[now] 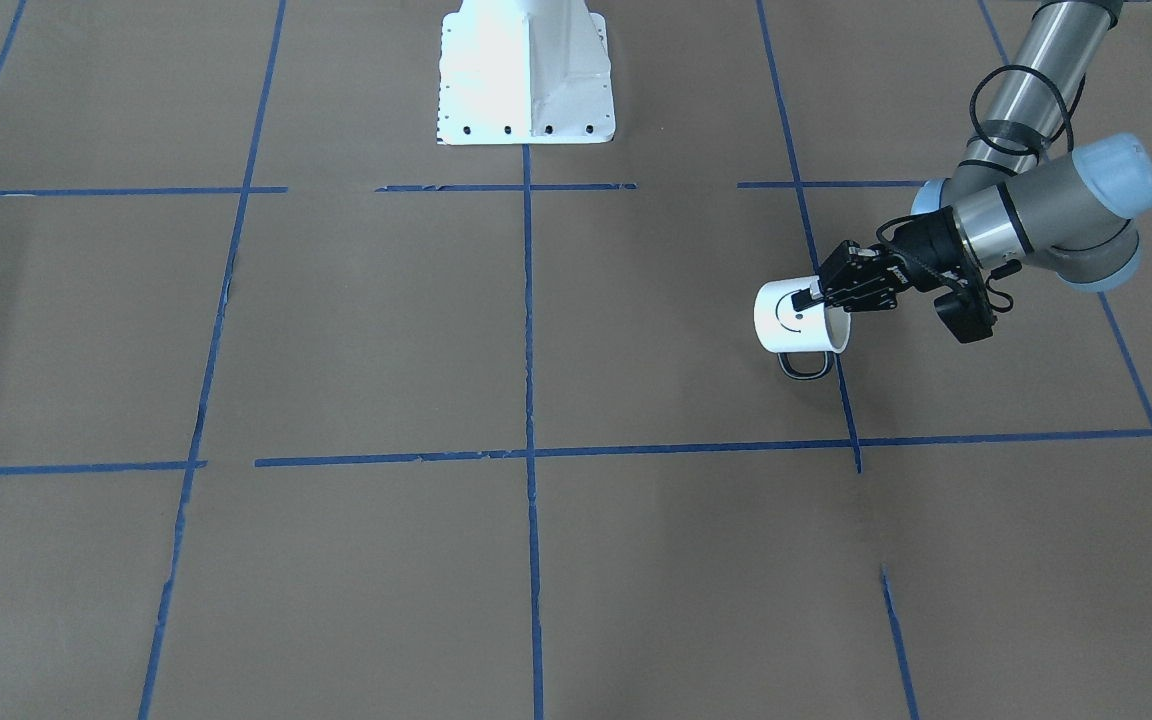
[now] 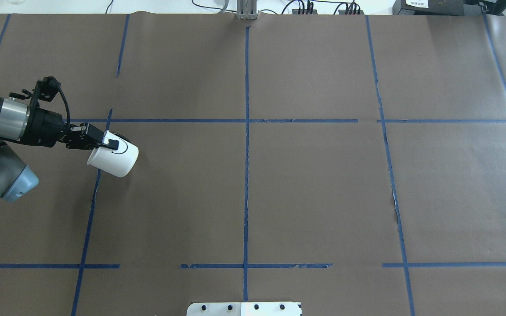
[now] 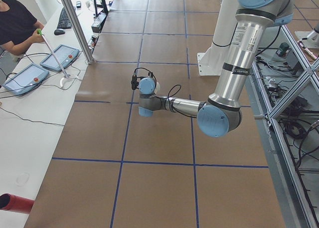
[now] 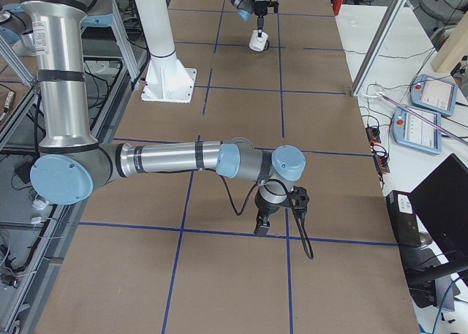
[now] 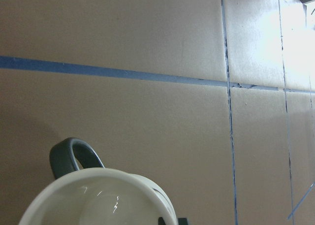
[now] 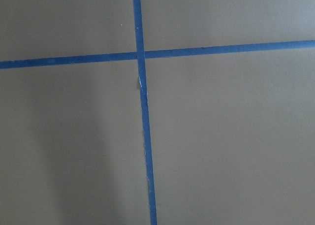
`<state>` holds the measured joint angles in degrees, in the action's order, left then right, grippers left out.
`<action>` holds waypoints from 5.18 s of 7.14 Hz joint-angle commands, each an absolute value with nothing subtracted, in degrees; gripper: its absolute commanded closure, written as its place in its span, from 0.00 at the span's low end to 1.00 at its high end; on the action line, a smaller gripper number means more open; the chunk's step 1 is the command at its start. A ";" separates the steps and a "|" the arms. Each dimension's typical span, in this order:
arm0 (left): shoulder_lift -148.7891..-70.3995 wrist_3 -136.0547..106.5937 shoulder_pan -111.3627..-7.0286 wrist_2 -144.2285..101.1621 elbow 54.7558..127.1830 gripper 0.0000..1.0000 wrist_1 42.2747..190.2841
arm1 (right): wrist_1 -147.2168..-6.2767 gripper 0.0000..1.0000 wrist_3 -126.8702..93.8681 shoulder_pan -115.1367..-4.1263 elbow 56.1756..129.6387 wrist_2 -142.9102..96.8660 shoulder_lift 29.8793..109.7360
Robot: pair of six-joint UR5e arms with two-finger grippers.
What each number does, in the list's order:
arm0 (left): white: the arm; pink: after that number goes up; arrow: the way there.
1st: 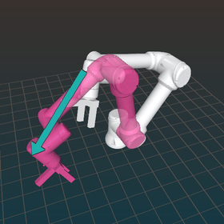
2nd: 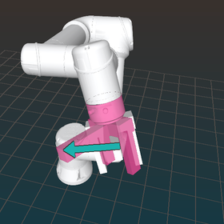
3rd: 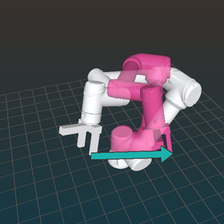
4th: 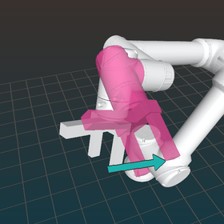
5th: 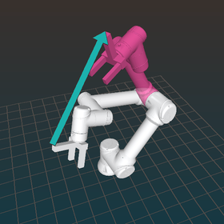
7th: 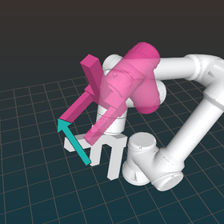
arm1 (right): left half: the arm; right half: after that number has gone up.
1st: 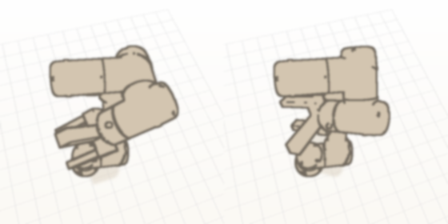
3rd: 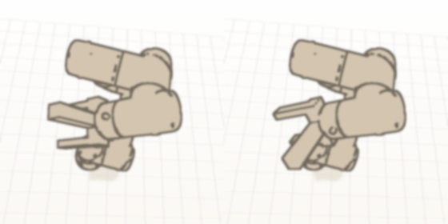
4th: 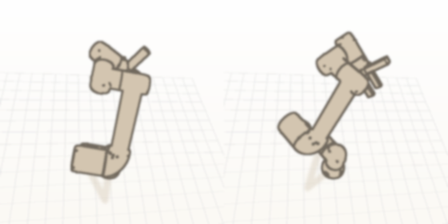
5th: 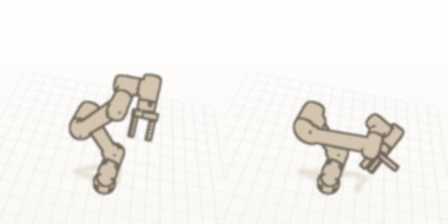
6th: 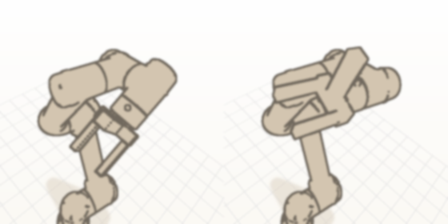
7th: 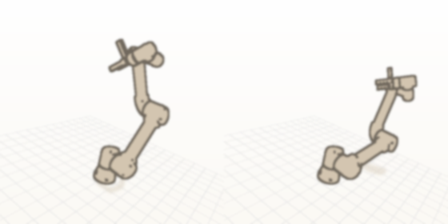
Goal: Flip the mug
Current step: 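Lift the mug with the left gripper and carry it toward the table center, then rotate the left wrist to turn the mug upright and lower it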
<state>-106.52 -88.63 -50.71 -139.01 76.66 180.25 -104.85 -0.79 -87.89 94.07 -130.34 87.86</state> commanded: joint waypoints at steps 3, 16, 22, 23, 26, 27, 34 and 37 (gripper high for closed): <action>-111.08 -88.68 -50.98 -139.05 85.42 1.00 161.41 | -104.85 0.00 -0.79 -87.89 94.13 -130.34 87.80; -149.74 -72.07 -29.64 -98.39 82.31 1.00 88.26 | -104.85 0.00 -0.79 -87.89 94.04 -130.34 87.80; -149.60 -69.08 -26.10 -93.52 76.73 1.00 87.27 | -104.85 0.00 -0.79 -87.89 94.13 -130.34 87.80; -149.59 -69.00 -26.10 -93.52 76.73 1.00 87.54 | -104.85 0.00 -0.79 -87.89 94.13 -130.34 87.80; -149.07 -68.91 -25.32 -93.52 76.73 1.00 89.90 | -104.85 0.00 -0.79 -87.89 94.04 -130.34 87.80; -148.71 -68.91 -24.96 -93.52 76.73 1.00 90.61 | -104.85 0.00 -0.79 -87.89 94.04 -130.34 87.80; -148.27 -68.82 -24.96 -93.52 77.17 0.01 90.53 | -104.85 0.00 -0.79 -87.89 94.13 -130.34 87.80; -148.45 -68.91 -25.05 -93.95 77.78 0.00 90.44 | -104.85 0.00 -0.79 -87.89 94.04 -130.34 87.80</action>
<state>-148.38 -68.90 -25.00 -93.69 77.50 90.47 -104.85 -0.79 -87.89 94.06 -130.34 87.80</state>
